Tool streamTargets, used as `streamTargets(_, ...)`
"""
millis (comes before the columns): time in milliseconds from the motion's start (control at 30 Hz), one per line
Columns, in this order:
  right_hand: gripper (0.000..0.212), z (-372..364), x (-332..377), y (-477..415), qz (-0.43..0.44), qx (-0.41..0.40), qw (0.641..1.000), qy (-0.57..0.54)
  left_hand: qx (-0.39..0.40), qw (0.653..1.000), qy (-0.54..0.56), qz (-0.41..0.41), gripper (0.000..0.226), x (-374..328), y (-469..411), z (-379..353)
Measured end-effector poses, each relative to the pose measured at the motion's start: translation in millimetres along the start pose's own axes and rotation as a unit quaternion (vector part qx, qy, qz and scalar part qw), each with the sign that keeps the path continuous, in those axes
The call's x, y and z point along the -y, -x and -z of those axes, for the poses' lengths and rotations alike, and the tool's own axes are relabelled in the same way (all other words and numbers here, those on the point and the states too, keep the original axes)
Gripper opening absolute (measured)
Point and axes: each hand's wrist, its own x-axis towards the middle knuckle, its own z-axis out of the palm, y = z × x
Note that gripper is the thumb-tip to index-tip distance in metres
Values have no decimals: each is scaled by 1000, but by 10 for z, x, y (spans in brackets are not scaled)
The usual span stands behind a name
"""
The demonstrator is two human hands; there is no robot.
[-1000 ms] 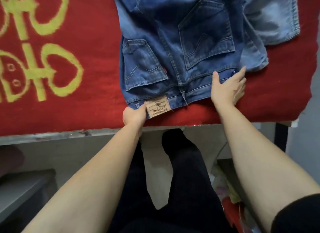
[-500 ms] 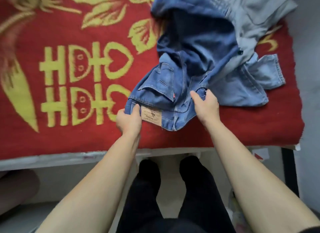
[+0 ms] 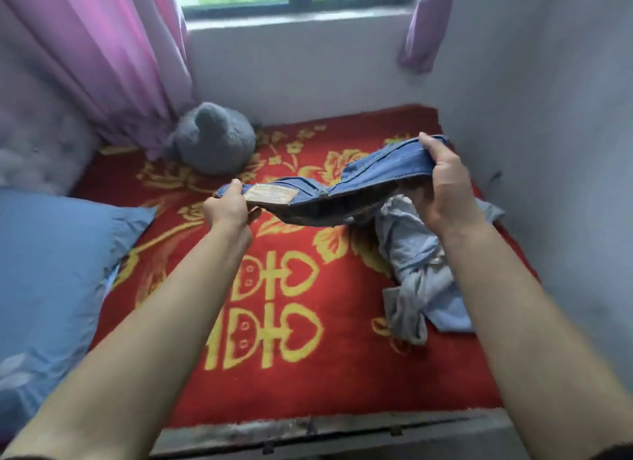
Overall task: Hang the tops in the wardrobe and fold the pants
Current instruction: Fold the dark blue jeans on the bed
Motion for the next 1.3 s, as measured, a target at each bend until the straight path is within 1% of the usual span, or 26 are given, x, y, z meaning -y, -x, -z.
streamTargets(67, 13, -155, 285, 171, 20, 25, 999, -8, -12, 998, 49, -26, 15, -379, 176, 5)
streamTargets(100, 15, -214, 411, 235, 33, 38, 999, -6, -34, 996, 58, -54, 14, -570, 259, 22)
streamTargets(200, 19, -390, 773, 464, 76, 74, 994, -12, -107, 980, 64, -155, 30, -1143, 560, 112)
streamTargets(300, 19, -454, 1053, 666, 121, 110, 987, -6, -130, 950, 56, -278, 20, -1592, 867, 212)
streamTargets(367, 26, -417, 1160, 754, 128, 116, 985, 18, -134, 931, 49, -335, 19, -1801, 1043, 288)
streamTargets(433, 40, -372, 1216, 847, 119, 111, 986, 26, -132, 922, 43, -362, 20, -1925, 1171, 373)
streamTargets(467, 43, -356, 1225, 891, 115, 114, 987, 22, -131, 918, 50, -372, 20, -1966, 1227, 414)
streamTargets(500, 40, -343, 1217, 929, 118, 121, 986, 16, -134, 914, 51, -379, 19, -1985, 1303, 454)
streamTargets(600, 17, -351, 1189, 1017, 133, 164, 977, -8, -140, 891, 68, -426, 16, -2011, 1484, 533)
streamTargets(633, 15, -374, 1199, 1047, 135, 182, 974, -18, -136, 889, 85, -429, 22, -2035, 1572, 544)
streamTargets(700, 16, -448, 1216, 1059, 119, 216, 968, -45, -142, 888, 95, -426, 41, -2090, 1657, 592)
streamTargets(767, 17, -552, 1214, 1027, 106, 241, 963, -64, -129, 888, 107, -428, 46, -2150, 1629, 619)
streamTargets(800, 23, -613, 1193, 983, 97, 250, 961, -70, -126, 888, 120, -425, 45, -2191, 1545, 623)
streamTargets(867, 39, -743, 1100, 853, 66, 264, 958, -88, -130, 900, 149, -388, 42, -2261, 1305, 625)
streamTargets(900, 43, -812, 1040, 767, 47, 265, 958, -99, -124, 912, 171, -353, 37, -2312, 1140, 620)
streamTargets(967, 45, -968, 907, 547, 12, 252, 959, -130, -111, 940, 177, -268, 18, -2386, 672, 608)
streamTargets(1000, 45, -1034, 839, 438, -7, 240, 960, -145, -92, 955, 172, -223, 15, -2397, 439, 604)
streamTargets(1033, 42, -1130, 761, 285, -25, 227, 961, -158, -80, 965, 168, -185, 21, -2384, 80, 585)
streamTargets(1067, 35, -1234, 691, 128, -40, 216, 961, -166, -53, 968, 190, -157, 23, -2361, -257, 536)
streamTargets(1100, 25, -1350, 637, -31, -49, 206, 963, -169, -30, 971, 199, -131, 20, -2336, -436, 483)
streamTargets(1133, 16, -1469, 595, -184, -56, 197, 964, -169, 13, 969, 224, -106, 12, -2337, -487, 422)
streamTargets(1167, 10, -1600, 568, -346, -57, 183, 968, -164, 45, 967, 236, -84, 11, -2370, -422, 364)
streamTargets(1233, 5, -1887, 571, -636, -47, 158, 974, -155, 82, 960, 262, -60, 32, -2554, -530, 222)
streamTargets(1300, 7, -2173, 647, -854, -24, 156, 975, -154, 133, 941, 306, -65, 34, -2815, -705, 94)
